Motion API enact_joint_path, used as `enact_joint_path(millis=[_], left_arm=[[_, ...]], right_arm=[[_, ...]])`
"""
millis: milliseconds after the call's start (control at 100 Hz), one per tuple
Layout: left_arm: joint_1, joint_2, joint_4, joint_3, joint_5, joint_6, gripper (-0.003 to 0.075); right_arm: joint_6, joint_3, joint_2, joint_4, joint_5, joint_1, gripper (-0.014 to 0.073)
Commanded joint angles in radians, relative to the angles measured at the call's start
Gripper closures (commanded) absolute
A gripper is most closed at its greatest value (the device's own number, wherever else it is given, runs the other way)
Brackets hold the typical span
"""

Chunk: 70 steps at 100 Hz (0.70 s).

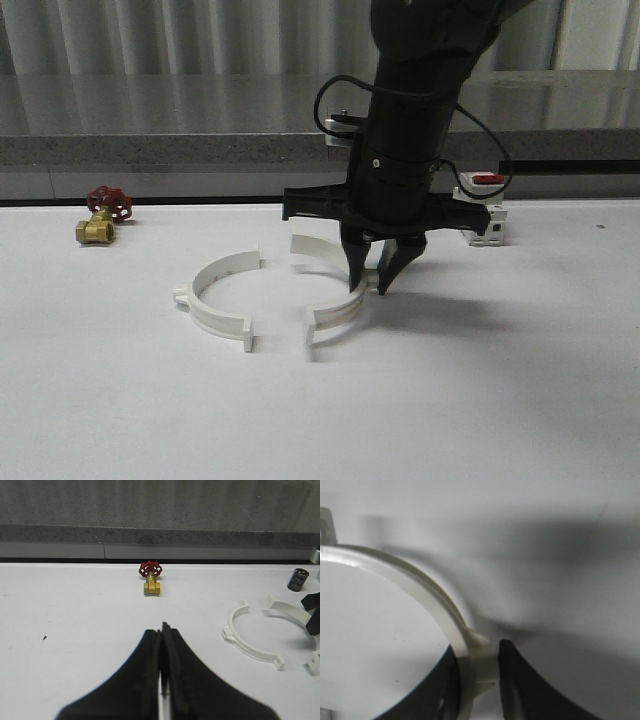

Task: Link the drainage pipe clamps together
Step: 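Carry the clamp half with the right gripper toward the placed half, then press the held half's tabs against the placed half's tabs, closing the ring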

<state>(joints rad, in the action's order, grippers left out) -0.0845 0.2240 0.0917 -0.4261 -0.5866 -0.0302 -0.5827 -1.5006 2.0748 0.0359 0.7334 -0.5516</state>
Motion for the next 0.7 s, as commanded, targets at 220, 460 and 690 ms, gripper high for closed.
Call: enact_joint_path(millis=[220,460,690], left_arm=[[0.001,0.010,0.013,-0.024,0.070,0.003,0.0741],[0.001,0.010,0.013,-0.024,0.070,0.003,0.0741],[0.001,0.010,0.013,-0.024,0.070,0.003,0.0741]], right_arm=[[-0.038,-0.121,0.000,0.018,0.011,-0.029,0.0563],[-0.091,-0.181,0.035,0.072,0.058,-0.054,0.0563],[-0.121,-0.183,0.038,0.085,0.058,-0.054,0.0563]])
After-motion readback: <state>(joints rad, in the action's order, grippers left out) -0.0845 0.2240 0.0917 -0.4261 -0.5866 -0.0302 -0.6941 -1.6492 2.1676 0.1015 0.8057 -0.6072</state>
